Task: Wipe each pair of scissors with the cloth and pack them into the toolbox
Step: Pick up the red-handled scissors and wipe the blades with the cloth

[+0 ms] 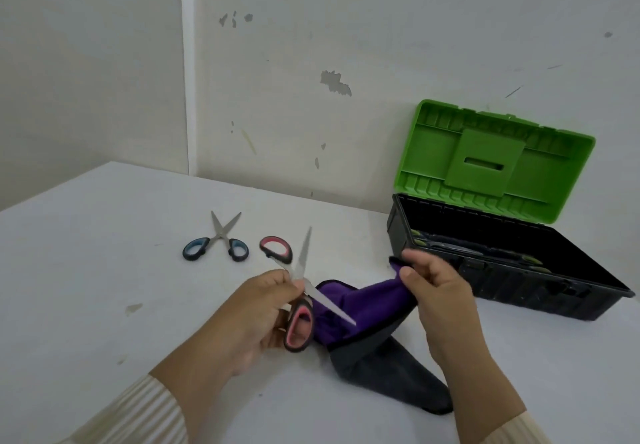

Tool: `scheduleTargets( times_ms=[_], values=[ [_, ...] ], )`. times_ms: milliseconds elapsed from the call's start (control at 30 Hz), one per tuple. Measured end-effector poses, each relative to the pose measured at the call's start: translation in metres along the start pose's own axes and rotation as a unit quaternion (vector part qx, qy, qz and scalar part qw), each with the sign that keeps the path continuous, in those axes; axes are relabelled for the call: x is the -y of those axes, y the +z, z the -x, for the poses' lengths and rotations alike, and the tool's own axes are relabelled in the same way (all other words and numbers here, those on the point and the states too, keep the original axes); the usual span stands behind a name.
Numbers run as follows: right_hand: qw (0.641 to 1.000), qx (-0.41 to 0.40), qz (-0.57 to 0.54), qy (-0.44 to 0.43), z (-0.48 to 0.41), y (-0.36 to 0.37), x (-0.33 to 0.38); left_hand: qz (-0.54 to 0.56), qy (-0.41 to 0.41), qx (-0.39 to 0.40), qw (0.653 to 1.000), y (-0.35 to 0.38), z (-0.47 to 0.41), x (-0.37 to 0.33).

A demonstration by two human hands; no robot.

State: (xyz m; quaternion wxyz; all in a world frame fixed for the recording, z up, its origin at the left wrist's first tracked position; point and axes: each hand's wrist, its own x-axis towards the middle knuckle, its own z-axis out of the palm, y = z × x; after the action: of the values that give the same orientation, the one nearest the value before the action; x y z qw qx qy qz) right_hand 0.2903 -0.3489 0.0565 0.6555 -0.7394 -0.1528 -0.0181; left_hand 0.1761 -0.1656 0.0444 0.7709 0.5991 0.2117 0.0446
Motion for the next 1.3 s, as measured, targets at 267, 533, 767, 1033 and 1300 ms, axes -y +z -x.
scheduleTargets(
  times_ms=[267, 533, 767, 1033, 1300],
  values=[
    [0.926, 0.157, 0.231, -0.254, 0.033, 0.041, 0.001, -0.146, 0.058, 0.014, 0.987, 0.017, 0.003, 0.012],
    [0.900, 0.170, 0.293, -0.275, 0.027, 0.042, -0.008, -0.161, 0.079, 0.009, 0.984, 0.017, 0.003, 0.015],
    [0.902, 0.153, 0.288, -0.283, 0.026, 0.044, -0.011, -0.145, 0.078, 0.001, 0.986, 0.012, 0.002, 0.013],
    [0.966, -0.050, 0.240, -0.080, -0.008, 0.007, -0.013, -0.140, 0.089, -0.006, 0.986, 0.007, 0.009, -0.001],
    [0.905, 0.148, 0.280, -0.285, 0.036, 0.051, 0.001, -0.121, 0.089, -0.018, 0.988, 0.010, 0.005, 0.004]
  ],
)
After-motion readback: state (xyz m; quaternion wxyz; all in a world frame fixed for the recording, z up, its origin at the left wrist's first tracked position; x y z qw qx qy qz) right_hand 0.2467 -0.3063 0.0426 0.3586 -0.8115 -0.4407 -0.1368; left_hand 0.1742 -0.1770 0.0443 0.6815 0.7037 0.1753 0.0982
